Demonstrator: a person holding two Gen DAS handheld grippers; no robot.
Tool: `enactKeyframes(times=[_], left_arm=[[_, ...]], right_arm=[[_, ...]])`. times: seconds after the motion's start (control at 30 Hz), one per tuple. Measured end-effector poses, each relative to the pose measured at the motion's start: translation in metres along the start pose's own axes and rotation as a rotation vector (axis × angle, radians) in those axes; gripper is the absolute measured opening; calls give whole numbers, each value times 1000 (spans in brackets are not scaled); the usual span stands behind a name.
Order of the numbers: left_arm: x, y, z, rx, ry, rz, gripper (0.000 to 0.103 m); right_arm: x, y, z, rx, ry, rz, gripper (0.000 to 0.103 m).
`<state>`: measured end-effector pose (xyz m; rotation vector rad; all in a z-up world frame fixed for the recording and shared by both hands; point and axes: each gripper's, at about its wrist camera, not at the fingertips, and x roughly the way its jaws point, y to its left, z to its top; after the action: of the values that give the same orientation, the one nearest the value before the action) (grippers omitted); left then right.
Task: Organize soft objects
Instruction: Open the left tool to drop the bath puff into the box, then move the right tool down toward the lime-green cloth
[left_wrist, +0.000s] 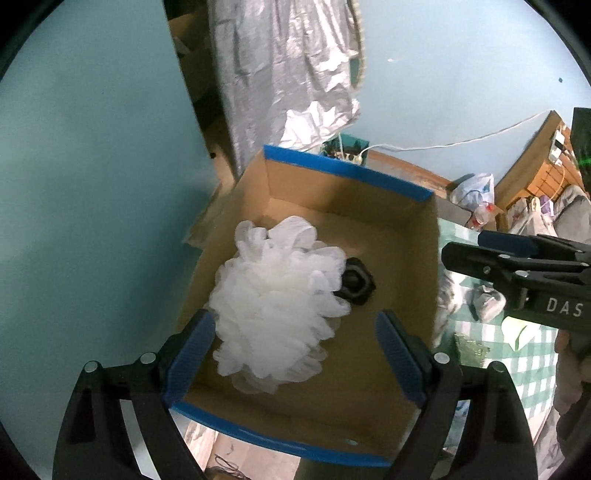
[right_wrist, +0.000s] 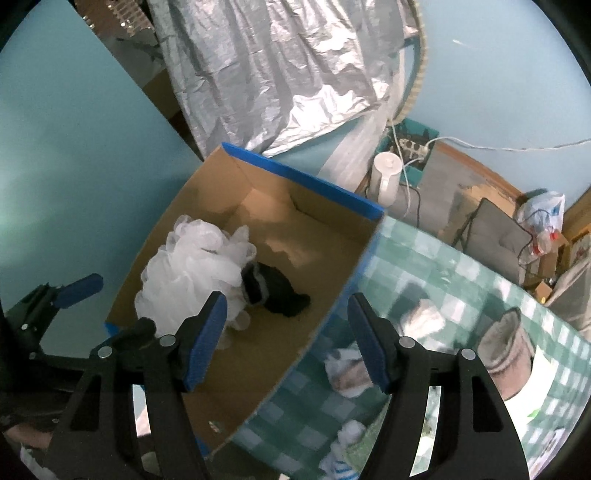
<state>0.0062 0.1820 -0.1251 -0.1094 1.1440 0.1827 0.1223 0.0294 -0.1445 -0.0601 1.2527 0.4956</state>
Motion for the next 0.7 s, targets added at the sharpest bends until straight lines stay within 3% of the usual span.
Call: enactKeyframes(times=[0.7], left_arm=[[-26,-79,-12,107,-16,-39,90]], right_arm=[[-52,-82,-46,118,-28,-60,69]])
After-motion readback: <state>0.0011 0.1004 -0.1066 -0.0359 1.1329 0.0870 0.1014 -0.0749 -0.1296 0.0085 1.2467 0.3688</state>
